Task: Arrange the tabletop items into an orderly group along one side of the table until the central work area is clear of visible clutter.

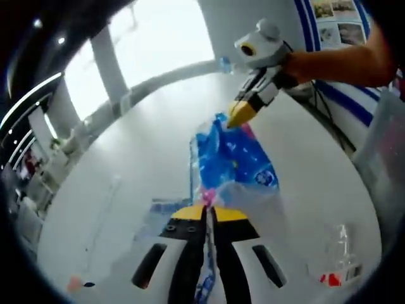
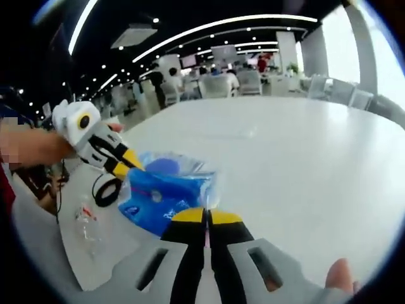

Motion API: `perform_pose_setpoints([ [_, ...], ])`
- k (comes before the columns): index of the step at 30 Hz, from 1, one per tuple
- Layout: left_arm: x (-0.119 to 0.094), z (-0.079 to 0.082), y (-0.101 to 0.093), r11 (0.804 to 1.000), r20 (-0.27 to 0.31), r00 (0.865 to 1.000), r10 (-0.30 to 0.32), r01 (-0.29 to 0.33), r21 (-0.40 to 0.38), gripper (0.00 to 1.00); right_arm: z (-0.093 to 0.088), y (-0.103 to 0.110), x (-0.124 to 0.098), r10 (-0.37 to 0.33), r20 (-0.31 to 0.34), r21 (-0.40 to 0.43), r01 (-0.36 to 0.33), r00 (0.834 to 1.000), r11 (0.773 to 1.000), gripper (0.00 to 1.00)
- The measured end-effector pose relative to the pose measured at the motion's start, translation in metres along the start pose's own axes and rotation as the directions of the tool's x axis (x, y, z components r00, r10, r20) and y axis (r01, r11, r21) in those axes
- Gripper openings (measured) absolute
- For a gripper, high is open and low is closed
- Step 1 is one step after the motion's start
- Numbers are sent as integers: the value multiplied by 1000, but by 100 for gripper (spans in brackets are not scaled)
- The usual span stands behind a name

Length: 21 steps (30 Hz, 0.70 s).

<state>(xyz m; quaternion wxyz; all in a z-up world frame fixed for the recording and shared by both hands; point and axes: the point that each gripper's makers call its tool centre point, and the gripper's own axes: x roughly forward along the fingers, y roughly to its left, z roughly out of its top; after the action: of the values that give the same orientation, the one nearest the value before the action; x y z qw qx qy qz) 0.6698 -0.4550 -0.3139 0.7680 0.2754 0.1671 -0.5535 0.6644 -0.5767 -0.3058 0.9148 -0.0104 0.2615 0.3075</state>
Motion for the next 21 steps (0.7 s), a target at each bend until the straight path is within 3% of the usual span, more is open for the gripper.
perform_pose_setpoints([
  [10, 23, 19, 29, 995, 43, 994, 103, -102, -14, 1, 13, -31, -1, -66, 55, 27, 65, 996, 998, 1],
  [21, 51, 12, 51, 984, 62, 984, 167, -162, -74, 1, 10, -56, 14, -105, 74, 41, 102, 992, 994, 1],
])
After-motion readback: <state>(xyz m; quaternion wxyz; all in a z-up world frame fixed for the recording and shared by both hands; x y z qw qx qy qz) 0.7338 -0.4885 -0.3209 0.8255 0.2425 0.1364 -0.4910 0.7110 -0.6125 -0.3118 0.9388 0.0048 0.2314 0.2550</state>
